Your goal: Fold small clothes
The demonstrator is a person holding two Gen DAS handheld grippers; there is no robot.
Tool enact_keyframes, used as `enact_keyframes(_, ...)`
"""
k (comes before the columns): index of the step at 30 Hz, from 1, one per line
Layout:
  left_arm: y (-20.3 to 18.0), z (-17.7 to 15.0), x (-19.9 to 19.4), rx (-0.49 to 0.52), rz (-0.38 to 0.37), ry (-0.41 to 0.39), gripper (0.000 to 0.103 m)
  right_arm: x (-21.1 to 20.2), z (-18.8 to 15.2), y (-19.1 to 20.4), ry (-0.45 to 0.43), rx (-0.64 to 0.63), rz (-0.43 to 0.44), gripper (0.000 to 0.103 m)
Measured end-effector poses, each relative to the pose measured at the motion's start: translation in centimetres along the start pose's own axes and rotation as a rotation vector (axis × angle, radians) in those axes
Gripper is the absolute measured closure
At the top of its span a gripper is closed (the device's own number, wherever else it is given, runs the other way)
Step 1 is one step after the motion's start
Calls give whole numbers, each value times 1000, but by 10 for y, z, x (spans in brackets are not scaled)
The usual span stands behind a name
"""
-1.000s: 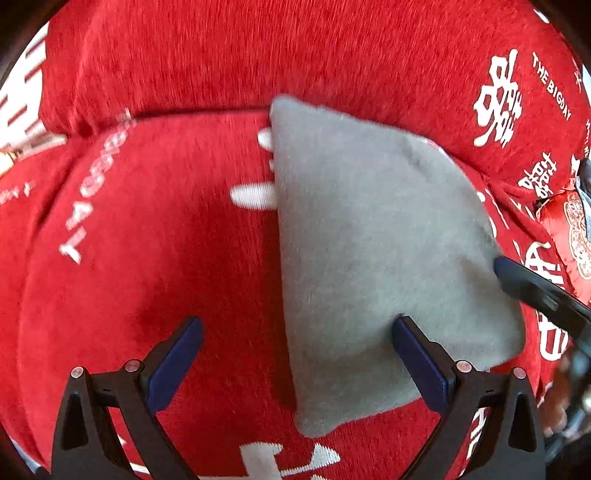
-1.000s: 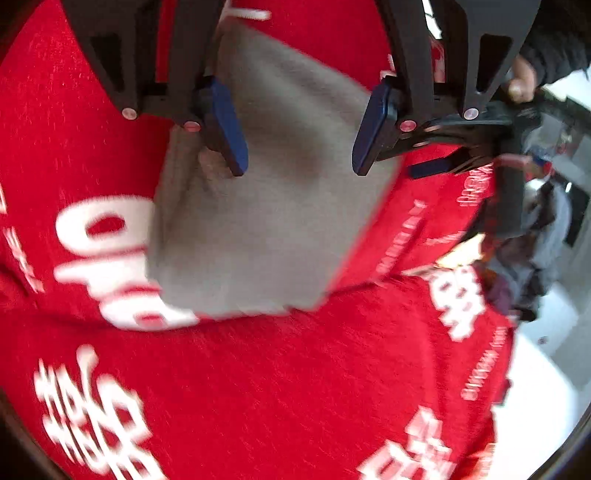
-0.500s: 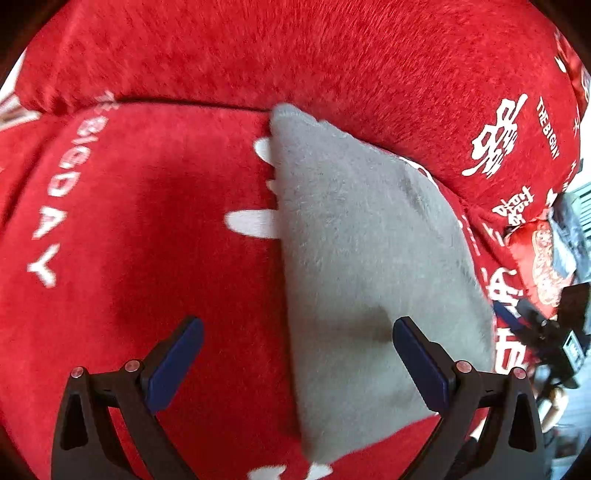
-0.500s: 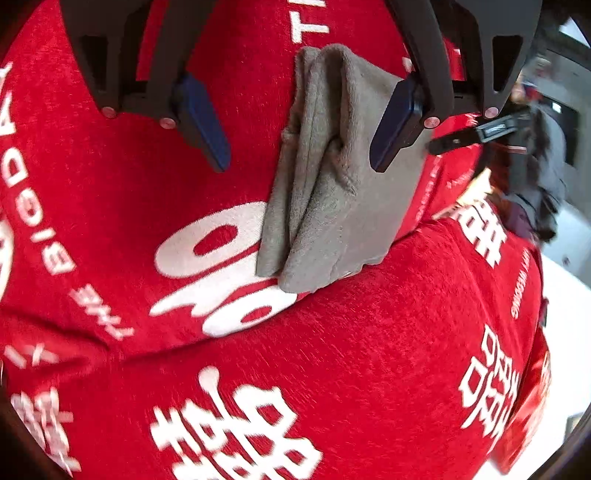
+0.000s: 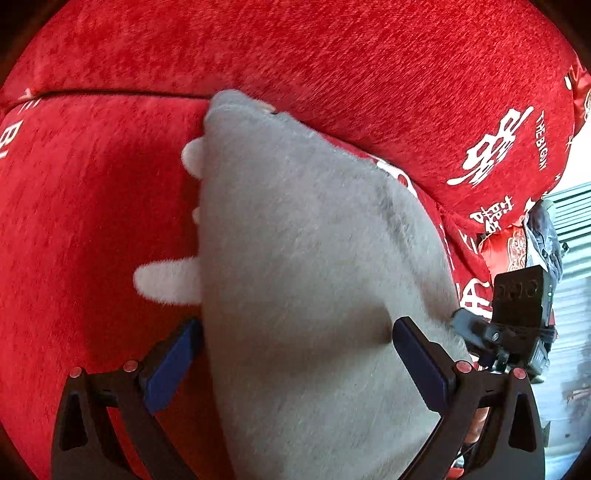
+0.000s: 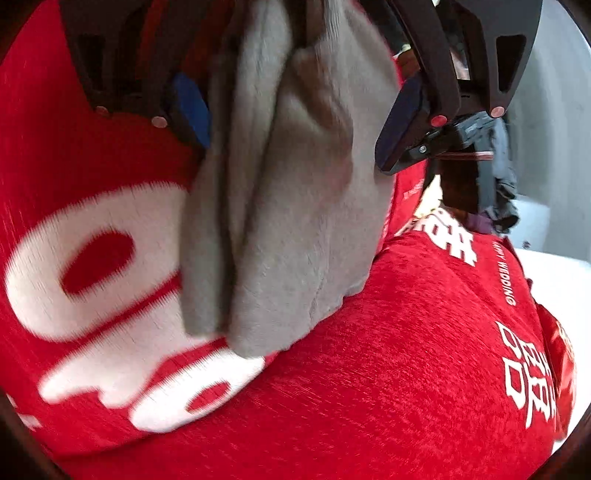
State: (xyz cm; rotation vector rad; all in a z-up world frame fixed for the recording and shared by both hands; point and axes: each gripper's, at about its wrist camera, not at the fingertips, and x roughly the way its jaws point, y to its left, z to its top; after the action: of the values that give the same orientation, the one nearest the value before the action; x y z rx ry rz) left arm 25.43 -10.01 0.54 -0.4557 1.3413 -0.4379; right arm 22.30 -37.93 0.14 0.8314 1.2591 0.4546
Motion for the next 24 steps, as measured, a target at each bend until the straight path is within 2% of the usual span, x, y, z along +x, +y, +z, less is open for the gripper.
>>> enact_keyframes(2,-7,1,2,31,48,-6,33,6,1,11,3,-61,-64,28)
enact_keyframes(3,-9,2,1,38,51,-11,45,10,0,17,8,-93,-107,48)
enact_keyframes(4,-9,2,-3,42,38,-15,50,12,-2,21,15,-113,-127,56)
enact_keyframes(6,-10,0,-13,37,21,-20,61,7,-8,30,-13,-128,-128,61)
enact_keyframes(13,-26,-26,-70,107,58,-79,62,-15,-41,105,-73,-268,-170,62)
enact_keyframes(19,-17,-68,-141,130,44,-135,61,-31,-82,166,-91,-352,-145,62)
enact_keyframes(24,-3,-108,-172,129,74,-148,61,-32,-126,196,-78,-389,-140,62)
